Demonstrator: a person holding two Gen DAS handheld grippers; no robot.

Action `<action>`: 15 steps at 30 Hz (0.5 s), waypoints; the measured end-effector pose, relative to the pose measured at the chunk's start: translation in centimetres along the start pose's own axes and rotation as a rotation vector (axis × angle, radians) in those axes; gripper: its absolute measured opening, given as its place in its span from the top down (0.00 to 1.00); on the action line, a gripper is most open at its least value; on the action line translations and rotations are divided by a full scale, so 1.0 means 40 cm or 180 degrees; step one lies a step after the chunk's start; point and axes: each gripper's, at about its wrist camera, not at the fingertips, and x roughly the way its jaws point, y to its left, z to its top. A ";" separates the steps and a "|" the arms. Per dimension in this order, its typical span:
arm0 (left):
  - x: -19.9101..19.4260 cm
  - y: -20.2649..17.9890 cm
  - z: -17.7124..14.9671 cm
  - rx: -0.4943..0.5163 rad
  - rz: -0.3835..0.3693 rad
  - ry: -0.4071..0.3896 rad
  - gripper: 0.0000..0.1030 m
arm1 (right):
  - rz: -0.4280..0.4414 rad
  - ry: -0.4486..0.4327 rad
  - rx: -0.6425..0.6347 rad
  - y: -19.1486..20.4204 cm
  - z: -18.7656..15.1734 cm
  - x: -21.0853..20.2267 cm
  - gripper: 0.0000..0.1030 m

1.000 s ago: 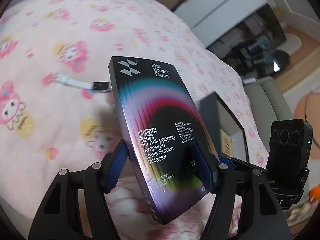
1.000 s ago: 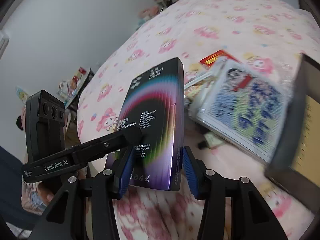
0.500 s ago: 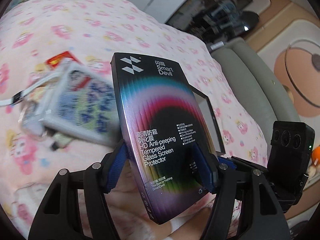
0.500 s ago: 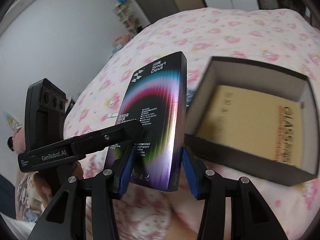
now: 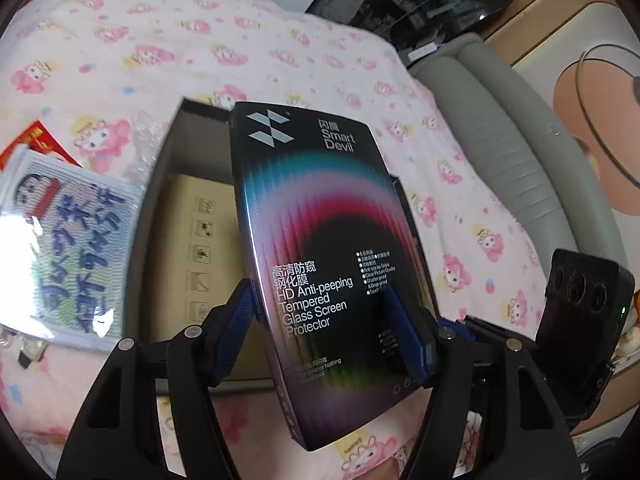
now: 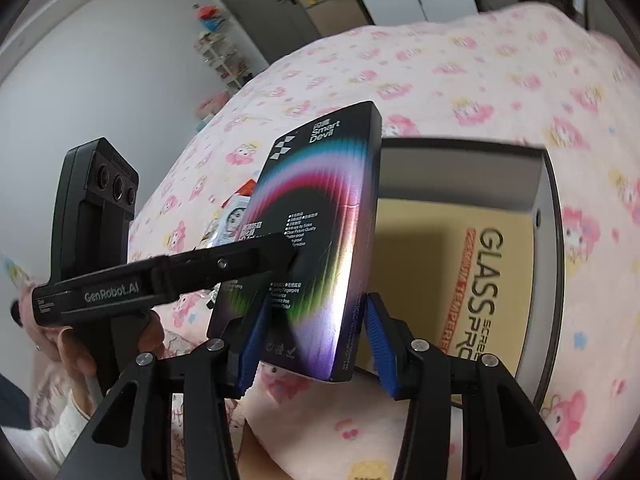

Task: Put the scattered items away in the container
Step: 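Lower the held Smart Devil box into the black box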

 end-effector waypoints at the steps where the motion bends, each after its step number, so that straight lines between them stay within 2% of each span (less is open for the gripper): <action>1: 0.017 0.000 0.002 -0.0018 0.0004 0.0043 0.35 | 0.0007 0.0018 0.0022 -0.015 0.000 0.004 0.58; 7: 0.093 -0.003 0.001 -0.0096 0.0025 0.0194 0.35 | -0.0021 0.0087 0.0191 -0.080 -0.006 0.015 0.58; 15: 0.135 -0.009 0.002 -0.0109 0.0104 0.0299 0.35 | 0.0051 0.0107 0.0430 -0.139 -0.014 0.026 0.58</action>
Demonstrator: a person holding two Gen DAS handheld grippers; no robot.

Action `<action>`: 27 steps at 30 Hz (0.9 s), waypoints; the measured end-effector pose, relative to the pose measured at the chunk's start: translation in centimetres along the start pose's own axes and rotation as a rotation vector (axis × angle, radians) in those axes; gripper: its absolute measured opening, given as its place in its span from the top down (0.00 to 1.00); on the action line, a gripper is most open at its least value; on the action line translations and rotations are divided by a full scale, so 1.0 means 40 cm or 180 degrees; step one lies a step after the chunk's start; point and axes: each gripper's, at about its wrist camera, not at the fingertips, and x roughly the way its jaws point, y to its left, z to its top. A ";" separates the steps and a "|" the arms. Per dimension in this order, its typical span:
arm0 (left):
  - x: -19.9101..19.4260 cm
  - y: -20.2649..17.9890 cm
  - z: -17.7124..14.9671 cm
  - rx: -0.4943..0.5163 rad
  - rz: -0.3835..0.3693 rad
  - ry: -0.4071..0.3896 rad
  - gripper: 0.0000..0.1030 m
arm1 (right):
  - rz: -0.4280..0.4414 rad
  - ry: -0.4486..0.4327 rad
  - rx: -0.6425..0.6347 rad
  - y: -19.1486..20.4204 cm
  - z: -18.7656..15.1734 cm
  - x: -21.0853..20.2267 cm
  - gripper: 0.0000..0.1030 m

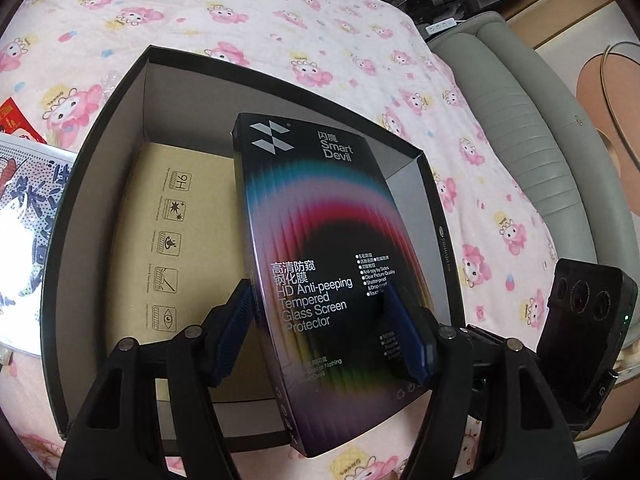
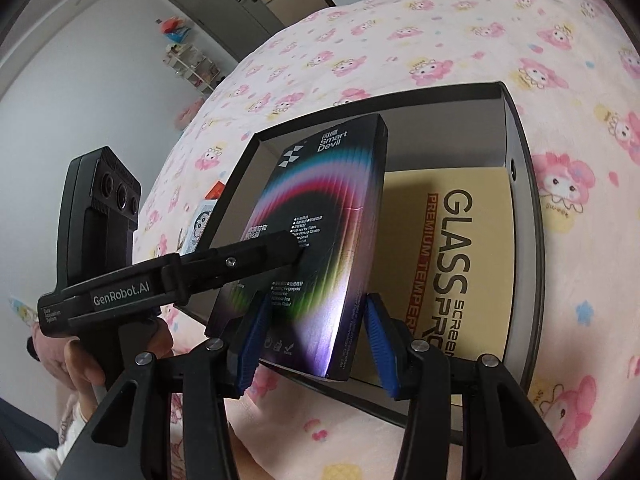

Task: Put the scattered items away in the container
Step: 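Lower the held Smart Devil box into the black box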

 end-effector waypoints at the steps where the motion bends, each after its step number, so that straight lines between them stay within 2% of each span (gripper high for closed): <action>1: 0.000 0.002 0.001 -0.0005 0.0002 0.0006 0.35 | 0.0010 0.0003 0.0016 -0.003 0.001 0.002 0.58; 3: 0.003 0.005 0.001 -0.0020 -0.0006 0.0022 0.35 | 0.0003 0.0009 0.0027 -0.006 0.005 0.006 0.58; 8: 0.027 0.017 0.005 -0.0072 0.0057 0.0115 0.34 | -0.0244 0.0069 -0.0069 -0.003 0.027 0.034 0.57; 23: 0.094 0.051 0.005 -0.0289 0.0161 0.0335 0.34 | -0.0395 0.0410 -0.0050 -0.027 0.028 0.100 0.56; 27: 0.121 0.049 -0.010 -0.0260 0.0233 0.0407 0.38 | -0.0437 0.0506 0.0034 -0.051 0.012 0.113 0.54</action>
